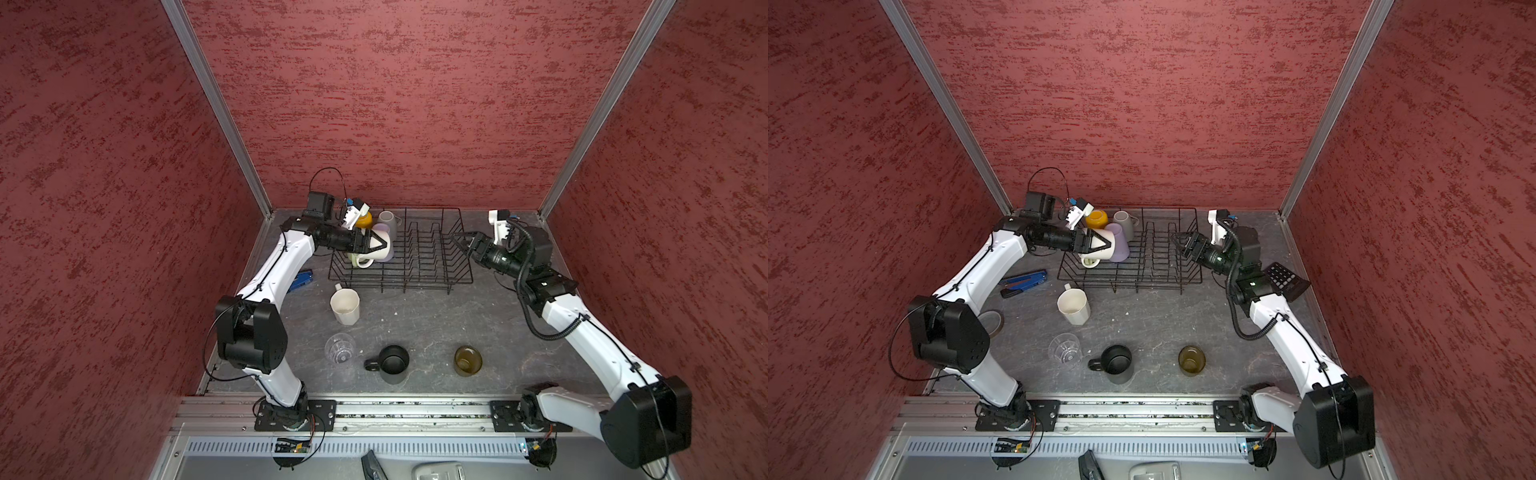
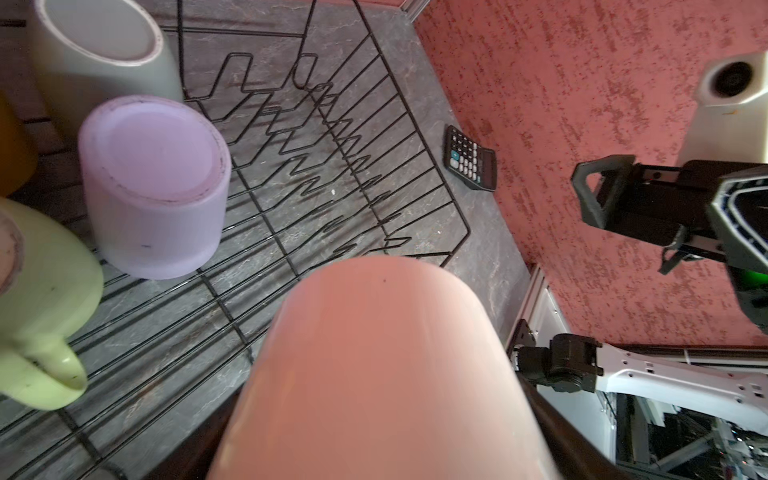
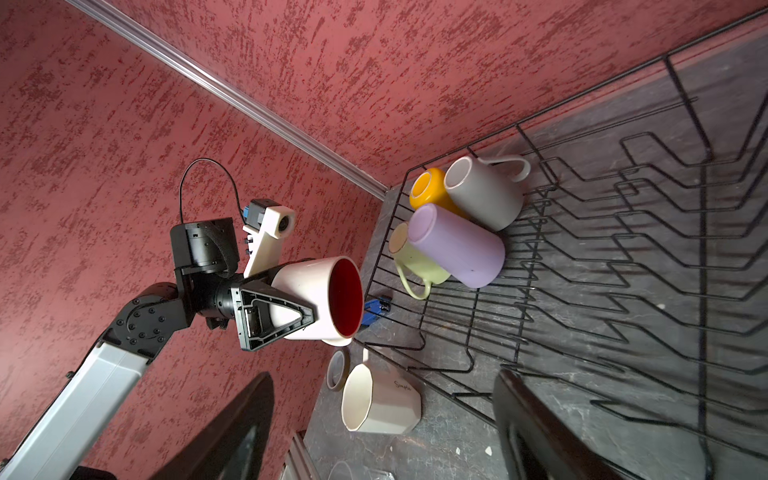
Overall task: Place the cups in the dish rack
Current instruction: 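Carry the pink mug with the left gripper down beside the pale green mug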
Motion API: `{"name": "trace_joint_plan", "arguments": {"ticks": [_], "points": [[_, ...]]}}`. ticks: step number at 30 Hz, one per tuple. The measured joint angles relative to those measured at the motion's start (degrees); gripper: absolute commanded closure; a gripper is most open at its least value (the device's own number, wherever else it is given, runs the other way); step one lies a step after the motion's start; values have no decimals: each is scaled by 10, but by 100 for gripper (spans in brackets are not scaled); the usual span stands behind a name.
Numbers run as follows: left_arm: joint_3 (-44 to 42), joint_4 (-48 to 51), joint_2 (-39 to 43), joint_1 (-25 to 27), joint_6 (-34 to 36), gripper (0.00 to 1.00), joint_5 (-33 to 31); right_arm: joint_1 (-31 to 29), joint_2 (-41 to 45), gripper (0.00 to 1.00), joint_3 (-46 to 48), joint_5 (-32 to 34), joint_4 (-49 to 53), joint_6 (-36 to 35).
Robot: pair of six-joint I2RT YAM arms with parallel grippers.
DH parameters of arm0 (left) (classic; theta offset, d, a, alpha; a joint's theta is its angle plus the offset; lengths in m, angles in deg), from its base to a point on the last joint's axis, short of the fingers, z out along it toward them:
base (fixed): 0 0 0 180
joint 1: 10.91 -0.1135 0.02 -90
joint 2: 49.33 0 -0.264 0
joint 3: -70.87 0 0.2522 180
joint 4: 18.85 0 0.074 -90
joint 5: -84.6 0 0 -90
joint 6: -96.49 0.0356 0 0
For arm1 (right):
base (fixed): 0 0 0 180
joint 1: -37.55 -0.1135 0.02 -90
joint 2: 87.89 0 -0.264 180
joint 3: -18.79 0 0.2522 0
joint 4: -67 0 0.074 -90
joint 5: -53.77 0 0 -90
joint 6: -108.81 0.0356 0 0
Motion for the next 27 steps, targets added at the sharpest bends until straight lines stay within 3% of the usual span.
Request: {"name": "trace_joint_plan", "arguments": {"ticks": [5, 18, 27], "points": [[23, 44, -14, 7, 23, 100, -57, 7, 14, 7, 0, 12, 25, -20], [118, 107, -100, 30, 72, 100, -168, 21, 33, 7, 2, 25, 57, -40], [130, 145, -137, 43, 96, 100, -220, 27, 37, 7, 7, 25, 64, -41]]}}
